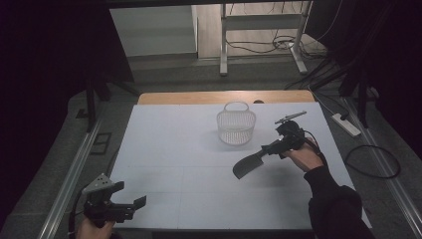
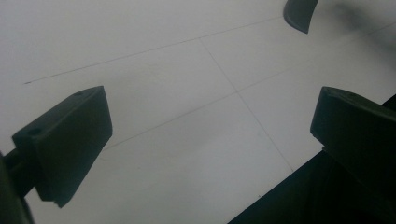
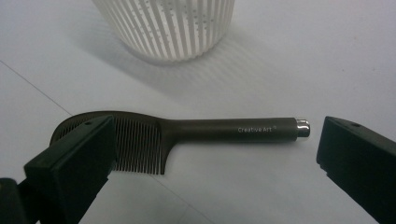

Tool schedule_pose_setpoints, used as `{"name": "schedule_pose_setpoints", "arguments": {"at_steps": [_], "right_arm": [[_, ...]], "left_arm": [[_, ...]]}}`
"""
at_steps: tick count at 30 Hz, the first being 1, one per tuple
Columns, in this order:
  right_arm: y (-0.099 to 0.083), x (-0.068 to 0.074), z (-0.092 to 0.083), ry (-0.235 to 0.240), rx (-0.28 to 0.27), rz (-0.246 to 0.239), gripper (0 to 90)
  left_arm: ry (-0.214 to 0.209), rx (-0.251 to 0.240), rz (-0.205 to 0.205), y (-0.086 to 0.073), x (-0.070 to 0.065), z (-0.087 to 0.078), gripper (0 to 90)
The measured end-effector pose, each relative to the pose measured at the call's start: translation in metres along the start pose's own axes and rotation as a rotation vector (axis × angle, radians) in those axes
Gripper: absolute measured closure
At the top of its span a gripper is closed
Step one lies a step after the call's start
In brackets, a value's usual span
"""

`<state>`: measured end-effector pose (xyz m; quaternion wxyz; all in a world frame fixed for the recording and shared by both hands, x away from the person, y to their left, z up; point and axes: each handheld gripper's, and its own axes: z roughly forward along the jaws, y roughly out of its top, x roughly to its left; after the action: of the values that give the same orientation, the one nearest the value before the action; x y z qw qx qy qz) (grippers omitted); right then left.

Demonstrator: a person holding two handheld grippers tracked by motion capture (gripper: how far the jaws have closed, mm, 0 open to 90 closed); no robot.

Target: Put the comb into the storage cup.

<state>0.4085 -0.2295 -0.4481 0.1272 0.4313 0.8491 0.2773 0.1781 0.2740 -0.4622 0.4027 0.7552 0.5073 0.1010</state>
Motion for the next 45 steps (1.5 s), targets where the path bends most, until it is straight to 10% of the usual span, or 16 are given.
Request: {"name": "schedule_pose_setpoints", "arguments": {"at_steps": [39,45], "right_arm": [[0.033,-0.011,0.050,-0.026,0.152,-0.006,0.3],[0.032,-0.013,0.049,-0.038,0.154,-0.026,28.7]], "left_arm": [[-0.016,-0.002,-0.014,0.000,0.002,0.000,0.0],[-0.016,-0.002,-0.013,0.000,0.002,0.000,0.0]]}}
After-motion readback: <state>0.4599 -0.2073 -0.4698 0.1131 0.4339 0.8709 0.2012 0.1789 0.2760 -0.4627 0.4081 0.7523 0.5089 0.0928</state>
